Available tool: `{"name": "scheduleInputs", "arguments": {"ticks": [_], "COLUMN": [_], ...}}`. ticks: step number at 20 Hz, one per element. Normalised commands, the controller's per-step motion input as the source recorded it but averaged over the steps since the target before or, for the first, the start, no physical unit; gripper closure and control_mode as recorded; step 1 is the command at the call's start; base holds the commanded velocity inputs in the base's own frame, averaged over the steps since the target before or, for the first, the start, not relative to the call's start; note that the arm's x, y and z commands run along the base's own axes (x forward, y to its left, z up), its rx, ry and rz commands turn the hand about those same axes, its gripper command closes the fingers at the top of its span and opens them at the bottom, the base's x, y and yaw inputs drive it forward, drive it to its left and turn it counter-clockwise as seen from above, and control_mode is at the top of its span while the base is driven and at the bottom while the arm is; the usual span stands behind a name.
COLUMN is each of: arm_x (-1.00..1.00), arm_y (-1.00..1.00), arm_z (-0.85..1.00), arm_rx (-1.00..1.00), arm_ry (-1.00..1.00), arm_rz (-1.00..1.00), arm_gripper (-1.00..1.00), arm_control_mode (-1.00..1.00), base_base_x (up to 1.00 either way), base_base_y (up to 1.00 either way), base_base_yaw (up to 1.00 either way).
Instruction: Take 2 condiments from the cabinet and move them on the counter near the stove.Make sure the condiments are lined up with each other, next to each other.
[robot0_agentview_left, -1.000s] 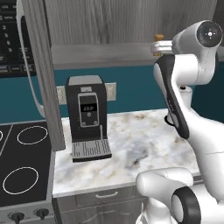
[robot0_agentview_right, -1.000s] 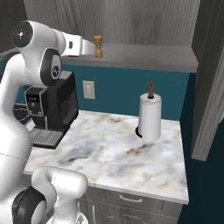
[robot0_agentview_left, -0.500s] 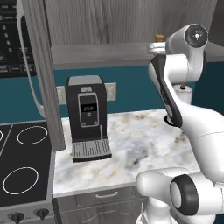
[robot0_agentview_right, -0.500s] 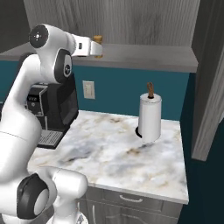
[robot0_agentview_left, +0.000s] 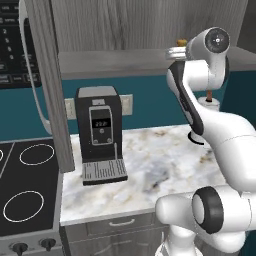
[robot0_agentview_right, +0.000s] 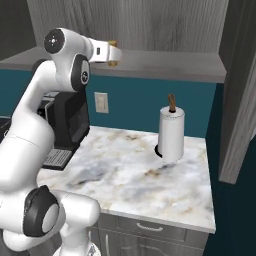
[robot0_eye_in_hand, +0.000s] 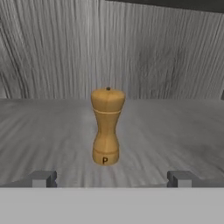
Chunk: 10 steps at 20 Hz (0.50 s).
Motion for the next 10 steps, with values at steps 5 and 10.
{"name": "scheduleInputs", "arguments": {"ticks": [5, 10], "arm_x": [0.3, 0.23], "arm_y": [0.0, 0.0], "arm_z": [0.0, 0.0], "arm_rx": [0.0, 0.0], "arm_ry": [0.0, 0.0], "arm_rz": [0.0, 0.0], "arm_gripper": [-1.0, -1.0], "arm_control_mode": [-1.0, -1.0], "base_base_x": [0.0, 0.0], "base_base_y": [0.0, 0.0], "base_base_yaw": [0.0, 0.0]}}
